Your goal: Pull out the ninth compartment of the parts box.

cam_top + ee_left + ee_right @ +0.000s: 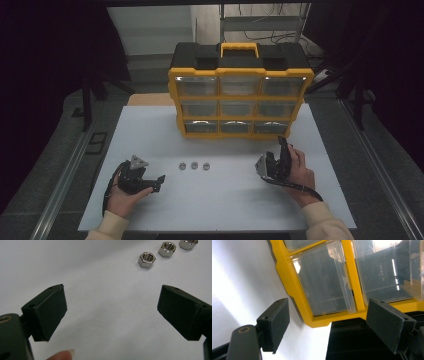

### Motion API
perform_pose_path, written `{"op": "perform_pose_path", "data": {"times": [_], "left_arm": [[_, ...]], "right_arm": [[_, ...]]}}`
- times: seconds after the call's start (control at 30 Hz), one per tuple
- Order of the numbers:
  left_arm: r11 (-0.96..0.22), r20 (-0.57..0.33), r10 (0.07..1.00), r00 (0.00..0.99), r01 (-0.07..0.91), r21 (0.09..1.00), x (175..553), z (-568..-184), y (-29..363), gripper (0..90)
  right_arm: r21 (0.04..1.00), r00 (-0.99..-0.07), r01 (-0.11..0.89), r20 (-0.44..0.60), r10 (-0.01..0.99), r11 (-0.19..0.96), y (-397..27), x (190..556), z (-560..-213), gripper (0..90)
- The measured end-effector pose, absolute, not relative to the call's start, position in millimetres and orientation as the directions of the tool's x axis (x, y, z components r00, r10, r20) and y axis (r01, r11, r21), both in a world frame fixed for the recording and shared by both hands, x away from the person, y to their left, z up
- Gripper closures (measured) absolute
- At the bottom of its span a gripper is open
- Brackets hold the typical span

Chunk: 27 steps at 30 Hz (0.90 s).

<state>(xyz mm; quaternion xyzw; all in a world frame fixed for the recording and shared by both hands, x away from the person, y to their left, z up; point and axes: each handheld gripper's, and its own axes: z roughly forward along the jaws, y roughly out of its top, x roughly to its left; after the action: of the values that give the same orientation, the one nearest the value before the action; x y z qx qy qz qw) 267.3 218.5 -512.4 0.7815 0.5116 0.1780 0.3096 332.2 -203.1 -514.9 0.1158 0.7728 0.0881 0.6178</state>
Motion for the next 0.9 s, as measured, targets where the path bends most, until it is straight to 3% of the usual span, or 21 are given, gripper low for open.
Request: {"op": "perform_pose_path", "data": {"times": [0.9], "left_arm": [[-0.283,-0.041,0.910,0.413,0.690,0.666,267.3,-512.4,219.1,9.1]], "right_arm": [[0.270,-0.187,0.065,-0.942,0.278,0.961,-197.7,345.0,-509.7,21.4]]}}
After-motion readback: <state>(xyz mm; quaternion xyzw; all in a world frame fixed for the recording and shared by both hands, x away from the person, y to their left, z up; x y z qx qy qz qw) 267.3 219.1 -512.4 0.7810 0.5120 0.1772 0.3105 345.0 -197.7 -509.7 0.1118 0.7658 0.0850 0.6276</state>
